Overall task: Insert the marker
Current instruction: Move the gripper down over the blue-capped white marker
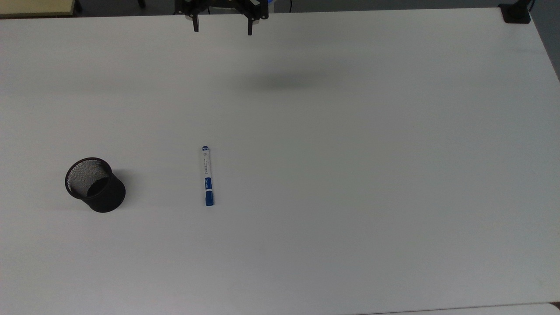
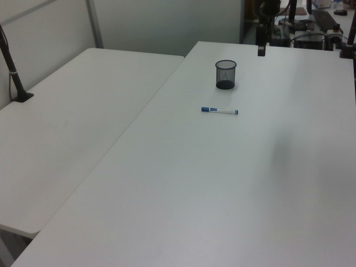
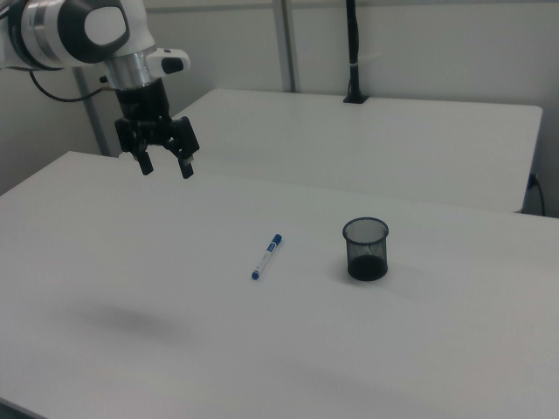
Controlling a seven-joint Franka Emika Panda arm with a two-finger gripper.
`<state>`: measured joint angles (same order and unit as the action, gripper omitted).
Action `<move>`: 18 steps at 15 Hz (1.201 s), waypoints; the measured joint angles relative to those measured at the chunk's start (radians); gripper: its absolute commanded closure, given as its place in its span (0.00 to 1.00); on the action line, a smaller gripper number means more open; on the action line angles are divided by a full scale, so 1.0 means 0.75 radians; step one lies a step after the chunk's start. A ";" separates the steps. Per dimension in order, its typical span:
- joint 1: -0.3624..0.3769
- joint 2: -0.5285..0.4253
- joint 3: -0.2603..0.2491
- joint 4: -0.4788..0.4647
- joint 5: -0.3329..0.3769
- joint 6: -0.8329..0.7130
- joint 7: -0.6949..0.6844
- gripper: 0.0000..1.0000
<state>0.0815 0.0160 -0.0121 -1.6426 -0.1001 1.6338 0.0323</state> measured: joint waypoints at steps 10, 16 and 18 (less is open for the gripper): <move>0.002 0.001 0.000 -0.001 0.000 0.006 0.000 0.00; 0.001 0.044 -0.001 -0.003 0.000 0.096 0.004 0.00; -0.003 0.076 -0.006 -0.004 0.000 0.172 0.005 0.00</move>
<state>0.0795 0.0728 -0.0162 -1.6454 -0.1001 1.7627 0.0360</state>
